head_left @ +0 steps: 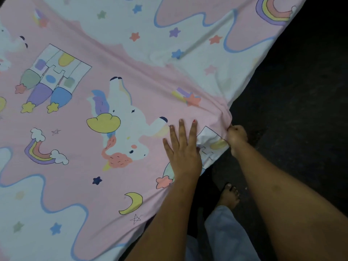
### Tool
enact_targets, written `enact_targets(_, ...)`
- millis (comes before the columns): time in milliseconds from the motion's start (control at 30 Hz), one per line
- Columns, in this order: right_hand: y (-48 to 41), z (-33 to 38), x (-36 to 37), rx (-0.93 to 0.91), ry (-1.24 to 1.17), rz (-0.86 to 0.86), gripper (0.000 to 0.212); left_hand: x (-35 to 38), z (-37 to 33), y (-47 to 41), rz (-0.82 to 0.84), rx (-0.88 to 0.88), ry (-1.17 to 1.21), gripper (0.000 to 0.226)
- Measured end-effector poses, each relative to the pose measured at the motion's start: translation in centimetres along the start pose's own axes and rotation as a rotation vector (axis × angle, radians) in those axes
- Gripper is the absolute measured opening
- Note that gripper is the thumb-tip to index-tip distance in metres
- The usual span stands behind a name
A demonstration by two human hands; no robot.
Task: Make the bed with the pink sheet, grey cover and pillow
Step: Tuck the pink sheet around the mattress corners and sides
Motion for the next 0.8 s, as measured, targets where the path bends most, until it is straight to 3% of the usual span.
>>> enact_targets(133,-1.1,1.4,1.2,0.091,-0.175,0.216,0.056,0.8,-0.9,-1.2,0.079,0.035,-0.011,0.096)
enact_targets(200,-1.6,3.7,2.0,0.123,-0.395,0.330,0.073,0.6,-1.4,-1.7,0.071,0.054,-0.039,0.099)
enact_targets(300,-2.0,7.6,2.6,0.147,-0.518,0.393,0.072,0.3,-2.3,-2.6,0.039,0.076,-0.068,0.101)
enact_targets(433,-2.0,11.2,0.5,0.007,-0.460,0.210,0.035,0.4,-4.0,-3.9,0.088,0.103,-0.069,0.098)
enact_targets(633,-3.2,14.2,-8.5,-0.202,-0.530,-0.245,0.032,0.0,-6.8,-5.1,0.097,0.102,0.036,0.095)
enact_targets(700,-3.6,14.7,-11.2,-0.262,-0.400,-0.338,0.030,-0.3,-7.9,-5.5,0.083,0.124,0.055,0.094)
enact_targets(800,-3.4,13.5,-12.1,-0.297,-0.137,-0.412,0.029,0.5,-9.1,-6.2,0.194,0.125,0.084,0.093)
Point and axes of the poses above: each hand's wrist, its own y-axis away from the middle knuckle, its own x-axis out of the palm, z = x × y, the point moved 10 cm from there along -y, towards the middle knuckle, and after that the axes turned 6 degrees about x, right-handed, at the moved point
